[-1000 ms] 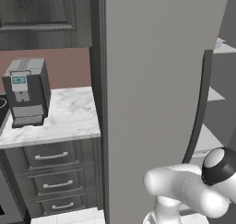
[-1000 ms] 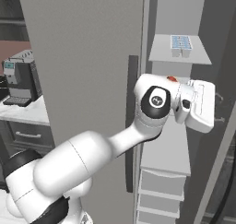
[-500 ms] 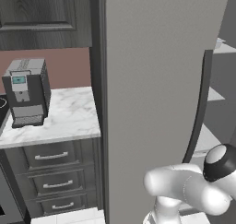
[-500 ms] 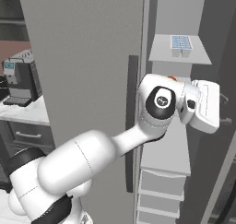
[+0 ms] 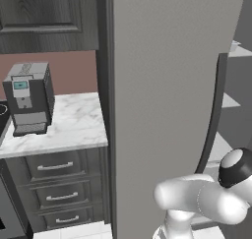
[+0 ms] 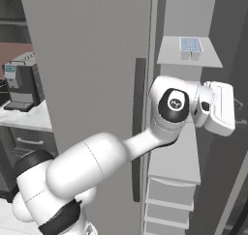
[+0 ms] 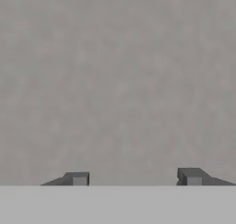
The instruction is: Open the freezer door, pick up the ice cube tray from the freezer, and place it on the dining counter.
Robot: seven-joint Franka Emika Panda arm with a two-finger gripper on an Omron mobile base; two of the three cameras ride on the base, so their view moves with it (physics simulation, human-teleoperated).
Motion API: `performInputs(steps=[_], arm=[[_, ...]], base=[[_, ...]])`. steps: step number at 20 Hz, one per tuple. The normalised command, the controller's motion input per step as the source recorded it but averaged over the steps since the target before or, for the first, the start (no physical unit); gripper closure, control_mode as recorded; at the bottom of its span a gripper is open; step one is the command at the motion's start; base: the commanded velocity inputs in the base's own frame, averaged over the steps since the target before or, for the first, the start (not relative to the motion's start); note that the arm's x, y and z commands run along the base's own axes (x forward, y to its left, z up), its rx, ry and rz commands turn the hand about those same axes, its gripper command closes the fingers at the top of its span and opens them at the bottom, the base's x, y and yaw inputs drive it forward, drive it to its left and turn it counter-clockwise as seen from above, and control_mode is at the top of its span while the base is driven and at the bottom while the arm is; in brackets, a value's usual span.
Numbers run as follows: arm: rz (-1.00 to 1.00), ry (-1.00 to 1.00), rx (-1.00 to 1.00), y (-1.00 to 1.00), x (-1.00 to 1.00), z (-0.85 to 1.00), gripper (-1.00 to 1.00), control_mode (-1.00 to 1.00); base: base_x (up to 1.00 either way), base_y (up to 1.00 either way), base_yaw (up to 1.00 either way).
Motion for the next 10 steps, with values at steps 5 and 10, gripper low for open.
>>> performInputs(steps=[5,10], arm=[[0.0,0.0,0.0,-0.27,0.01,0.0,-1.0,-1.0],[0.0,0.0,0.0,-0.16,0.01,0.0,-1.0,-1.0]], base=[[0.0,0.0,0.0],[0.0,0.0,0.0]])
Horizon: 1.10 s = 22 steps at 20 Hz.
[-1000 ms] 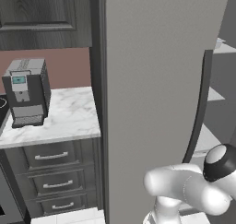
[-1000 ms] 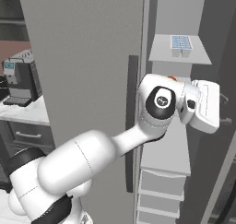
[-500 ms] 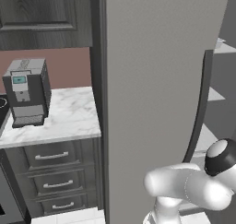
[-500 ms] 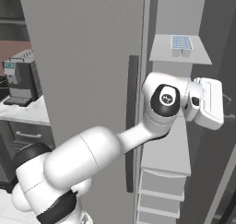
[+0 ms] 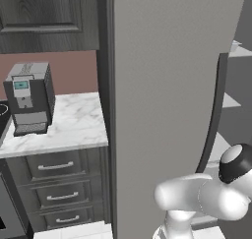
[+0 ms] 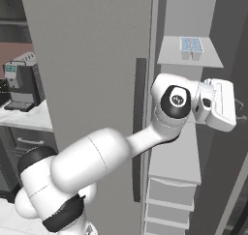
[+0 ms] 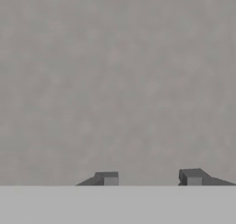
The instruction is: Open the freezer door, pick up the ice cube tray from the freezer, and place it on the dining counter.
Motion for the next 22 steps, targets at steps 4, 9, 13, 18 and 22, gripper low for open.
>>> performInputs(steps=[4,9,13,18,22], arm=[[0.0,0.01,0.0,0.0,0.0,0.0,-1.0,-1.0],[0.01,0.08,0.0,0.27,0.0,0.0,-1.0,-1.0],[0.07,0.04,0.0,0.67,0.0,0.0,-1.0,-1.0],[0.11,0.07,0.0,0.66,0.0,0.0,-1.0,-1.0],[0.13,0.11,0.01,0.49,0.0,0.0,-1.0,-1.0]], base=[[0.0,0.0,0.0],[0.0,0.0,0.0],[0.0,0.0,0.0],[0.0,0.0,0.0],[0.0,0.0,0.0]])
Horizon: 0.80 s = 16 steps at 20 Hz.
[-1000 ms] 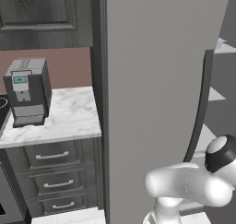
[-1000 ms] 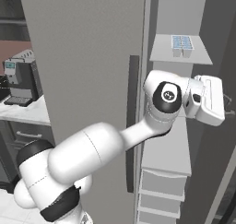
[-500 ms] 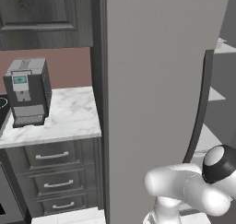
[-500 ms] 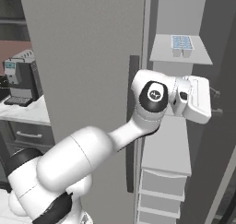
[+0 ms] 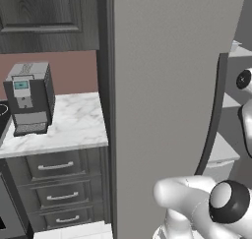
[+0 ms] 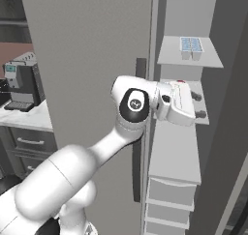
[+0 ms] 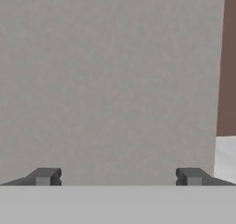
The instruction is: Open the freezer door, pick up the ice cube tray from the freezer, and place it on the dining counter.
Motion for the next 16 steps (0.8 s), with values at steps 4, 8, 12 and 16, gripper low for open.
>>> performInputs(steps=[4,8,12,16], arm=[[0.13,0.07,0.03,0.46,-0.03,0.0,-1.0,-1.0],[0.12,0.06,0.05,0.42,-0.08,0.04,-1.0,-1.0],[0.12,0.08,0.06,0.4,-0.1,0.05,-1.0,-1.0],[0.12,0.06,0.05,0.38,-0.13,0.0,-1.0,-1.0]], base=[[0.0,0.0,0.0],[0.0,0.0,0.0],[0.0,0.0,0.0],[0.0,0.0,0.0]])
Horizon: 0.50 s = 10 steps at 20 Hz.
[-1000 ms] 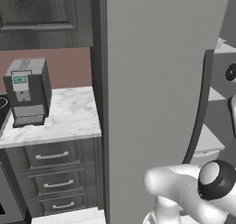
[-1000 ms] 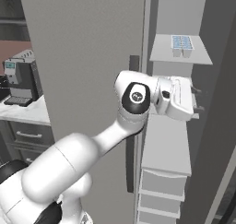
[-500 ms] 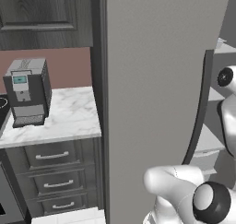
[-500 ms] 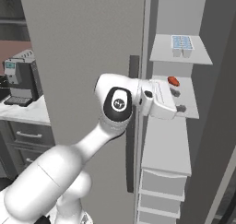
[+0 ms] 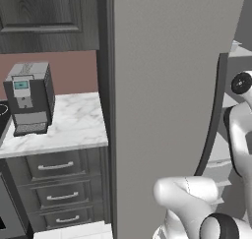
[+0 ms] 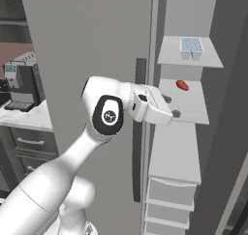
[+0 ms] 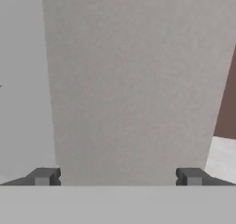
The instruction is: Open the freezer door, pick up the ice cube tray from the freezer, and place it on the dining counter.
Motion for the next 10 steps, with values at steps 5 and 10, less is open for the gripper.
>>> performInputs(steps=[5,10], arm=[[0.12,0.06,0.06,0.37,-0.1,0.0,-1.0,-1.0],[0.13,0.07,0.05,0.36,-0.16,0.0,-1.0,-1.0]], base=[[0.0,0.0,0.0],[0.0,0.0,0.0]])
